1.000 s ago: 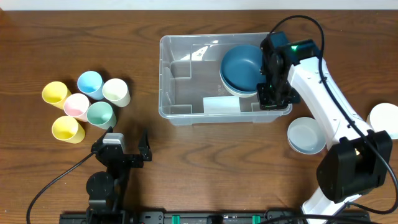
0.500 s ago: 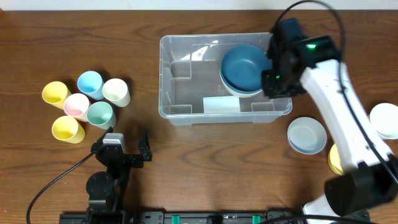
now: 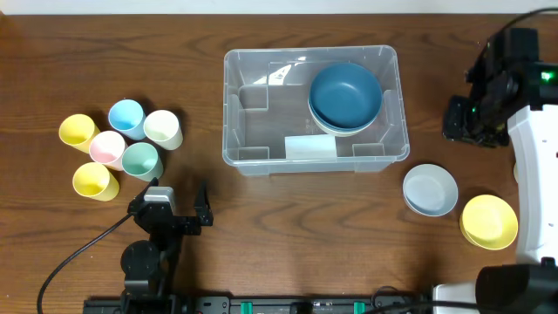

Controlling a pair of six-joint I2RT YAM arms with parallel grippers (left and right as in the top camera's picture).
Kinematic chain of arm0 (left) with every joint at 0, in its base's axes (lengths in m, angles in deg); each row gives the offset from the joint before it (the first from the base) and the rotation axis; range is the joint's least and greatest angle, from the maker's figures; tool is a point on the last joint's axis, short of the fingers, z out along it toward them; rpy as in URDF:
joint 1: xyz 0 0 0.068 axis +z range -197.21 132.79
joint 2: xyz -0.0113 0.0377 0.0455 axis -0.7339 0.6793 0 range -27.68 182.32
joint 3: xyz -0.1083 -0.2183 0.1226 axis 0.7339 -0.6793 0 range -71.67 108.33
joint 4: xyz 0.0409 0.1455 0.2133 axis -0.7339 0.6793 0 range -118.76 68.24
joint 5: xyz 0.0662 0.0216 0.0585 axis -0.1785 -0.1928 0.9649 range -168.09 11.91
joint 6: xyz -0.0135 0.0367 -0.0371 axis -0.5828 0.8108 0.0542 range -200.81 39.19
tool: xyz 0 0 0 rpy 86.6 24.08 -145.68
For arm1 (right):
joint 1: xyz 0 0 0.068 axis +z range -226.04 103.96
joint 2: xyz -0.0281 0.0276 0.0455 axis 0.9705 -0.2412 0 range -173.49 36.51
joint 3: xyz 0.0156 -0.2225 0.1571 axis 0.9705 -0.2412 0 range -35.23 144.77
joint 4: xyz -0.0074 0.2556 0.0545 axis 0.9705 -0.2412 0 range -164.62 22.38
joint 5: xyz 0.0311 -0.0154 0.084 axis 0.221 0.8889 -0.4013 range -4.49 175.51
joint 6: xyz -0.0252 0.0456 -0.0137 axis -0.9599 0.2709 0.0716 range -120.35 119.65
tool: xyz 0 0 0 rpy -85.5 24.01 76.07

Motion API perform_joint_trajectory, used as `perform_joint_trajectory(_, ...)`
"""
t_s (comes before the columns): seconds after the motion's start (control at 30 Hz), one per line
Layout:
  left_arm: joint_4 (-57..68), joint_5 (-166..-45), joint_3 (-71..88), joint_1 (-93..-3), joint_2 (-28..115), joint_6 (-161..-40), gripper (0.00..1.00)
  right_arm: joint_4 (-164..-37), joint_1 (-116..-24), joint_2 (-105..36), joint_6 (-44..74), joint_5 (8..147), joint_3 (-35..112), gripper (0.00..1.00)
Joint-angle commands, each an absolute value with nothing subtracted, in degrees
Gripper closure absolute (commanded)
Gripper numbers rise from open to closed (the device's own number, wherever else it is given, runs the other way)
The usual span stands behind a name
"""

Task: Pack container
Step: 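Move the right gripper to the light grey bowl and grasp its rim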

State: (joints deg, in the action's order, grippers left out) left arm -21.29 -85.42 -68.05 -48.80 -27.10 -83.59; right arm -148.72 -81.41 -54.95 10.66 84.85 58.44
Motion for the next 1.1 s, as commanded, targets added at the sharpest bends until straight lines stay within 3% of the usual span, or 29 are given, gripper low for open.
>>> perform_joint_trajectory(0.0,-19.6,-86.1,-68.9,-48.5,-27.4,-83.0,0.02,-145.9,-83.0,-54.8,9.9,84.0,51.4,0.6)
perform_joint_trajectory(0.23,-19.6,-86.1,-68.9,-48.5,-27.4,-83.0,0.02,-136.7,-86.8,-54.8,9.9,82.2,37.9,0.6)
perform_joint_trajectory(1.07,-19.6,-86.1,-68.9,-48.5,-27.4,-83.0,0.02,-126.3,-94.5,-54.8,15.2,85.5,22.4,0.66)
